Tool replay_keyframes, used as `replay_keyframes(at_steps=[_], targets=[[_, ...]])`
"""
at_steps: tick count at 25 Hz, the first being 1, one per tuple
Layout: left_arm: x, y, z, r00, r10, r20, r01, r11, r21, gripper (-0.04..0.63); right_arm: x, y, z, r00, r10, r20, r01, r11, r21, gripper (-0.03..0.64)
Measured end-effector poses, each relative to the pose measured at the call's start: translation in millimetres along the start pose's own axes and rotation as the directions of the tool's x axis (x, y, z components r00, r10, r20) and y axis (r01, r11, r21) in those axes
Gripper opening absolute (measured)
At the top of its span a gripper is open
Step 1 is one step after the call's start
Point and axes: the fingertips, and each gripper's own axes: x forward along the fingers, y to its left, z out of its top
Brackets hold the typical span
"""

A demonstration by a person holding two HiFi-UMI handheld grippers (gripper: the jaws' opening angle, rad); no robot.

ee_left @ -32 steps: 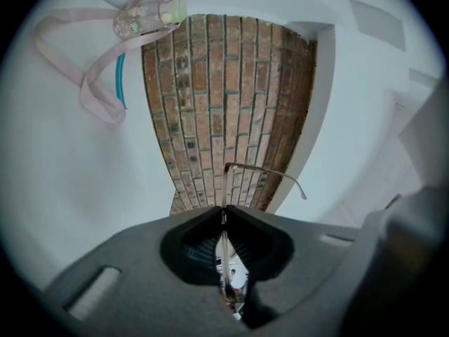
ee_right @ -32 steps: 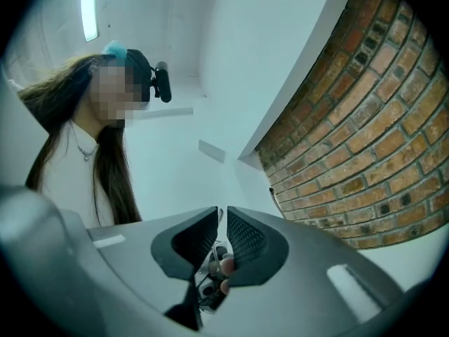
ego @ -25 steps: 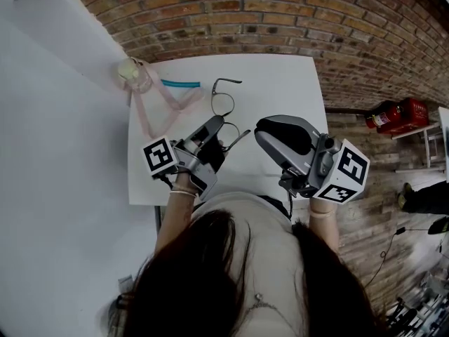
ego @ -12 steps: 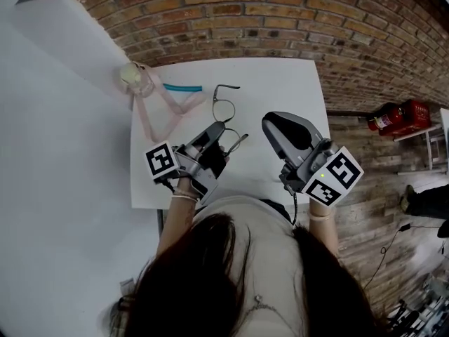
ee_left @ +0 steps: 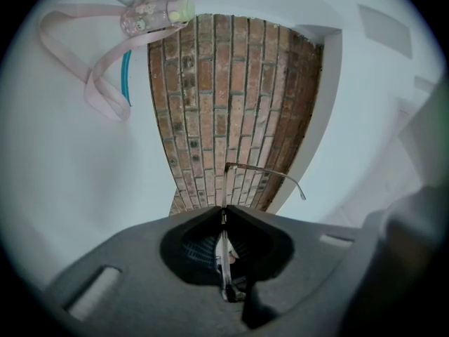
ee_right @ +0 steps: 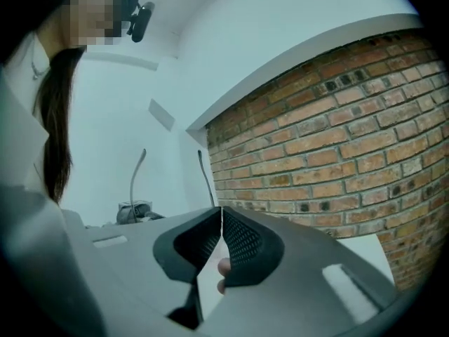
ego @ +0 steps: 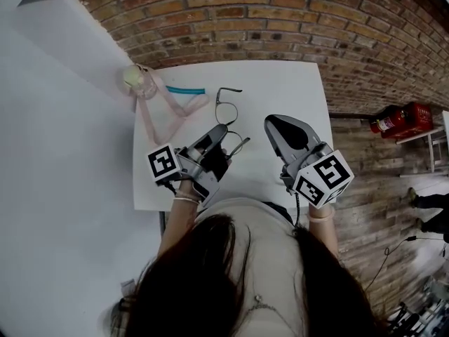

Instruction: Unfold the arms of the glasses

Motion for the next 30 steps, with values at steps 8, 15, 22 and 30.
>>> replay_keyframes(at_steps=[8,15,22,30], targets=[[0,-1,-1,1.000,-0.002,-0.006,0.002,1.000,-0.010,0.025,8,-15,-26,0.992,-0.089,-0.095,0.085,0.996,-0.041,0.006],[0,-1,-1,1.000,-0.001,-0.011,0.001,1.000,-0.011,0.025,10,-22,-38,0.982,-0.133,-0.137,0.126,0.990,-0.059,0.006],[1,-1,-2,1.000,-0.008,-0.025,0.007,1.000,-0.012,0.025,12,-38,-56,0.952,-0.224,-0.210,0.208,0.973,-0.098,0.006],[1,0,-3,0.999,-0.010,-0.031,0.010,1.000,-0.021,0.025,13,-40,-63,0.941,-0.235,-0.243,0.215,0.971,-0.106,0.006]])
